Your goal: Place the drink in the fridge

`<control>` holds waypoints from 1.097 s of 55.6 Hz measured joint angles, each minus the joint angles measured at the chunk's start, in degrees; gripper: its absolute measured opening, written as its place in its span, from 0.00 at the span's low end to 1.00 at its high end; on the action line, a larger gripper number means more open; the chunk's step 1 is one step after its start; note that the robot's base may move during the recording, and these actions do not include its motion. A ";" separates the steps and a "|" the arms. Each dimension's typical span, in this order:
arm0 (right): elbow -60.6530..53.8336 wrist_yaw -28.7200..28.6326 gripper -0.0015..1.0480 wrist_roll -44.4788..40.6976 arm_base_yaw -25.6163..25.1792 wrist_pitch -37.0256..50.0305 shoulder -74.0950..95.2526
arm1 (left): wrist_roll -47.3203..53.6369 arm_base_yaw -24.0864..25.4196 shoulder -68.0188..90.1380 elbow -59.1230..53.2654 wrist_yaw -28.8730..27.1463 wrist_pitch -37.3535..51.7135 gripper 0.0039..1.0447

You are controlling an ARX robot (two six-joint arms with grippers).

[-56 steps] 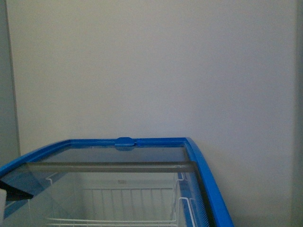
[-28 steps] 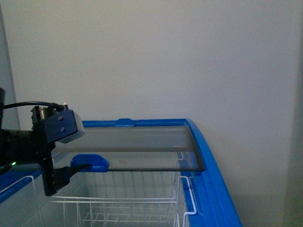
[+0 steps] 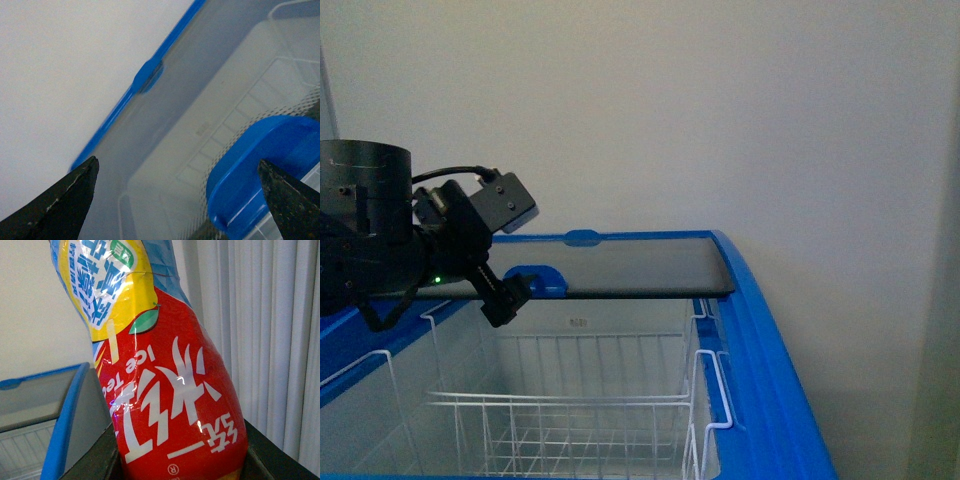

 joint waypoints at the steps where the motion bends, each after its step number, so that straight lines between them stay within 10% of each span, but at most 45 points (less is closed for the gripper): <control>1: 0.00 0.02 0.41 0.02 0.00 0.00 0.00 | -1.07 0.00 -0.44 -0.59 -0.72 0.13 0.92; 22: 0.00 0.07 0.41 0.02 0.00 0.00 0.00 | -41.09 2.95 -40.46 -39.12 0.79 -4.26 0.92; 28: 0.00 0.20 0.41 0.02 0.00 0.00 -0.02 | -47.10 4.17 -61.24 -58.14 -14.01 1.20 0.71; 36: 13.53 -17.59 0.41 5.18 -4.02 -35.04 3.76 | -49.11 4.55 -71.60 -69.79 -14.95 3.19 0.40; 47: 25.81 -34.91 0.40 -13.07 -6.75 -34.03 20.94 | -49.51 4.52 -77.83 -76.48 -14.88 3.43 0.02; 61: 47.23 -41.68 0.40 -40.06 0.07 -40.59 54.21 | -49.57 4.52 -85.44 -81.46 -14.95 0.92 0.02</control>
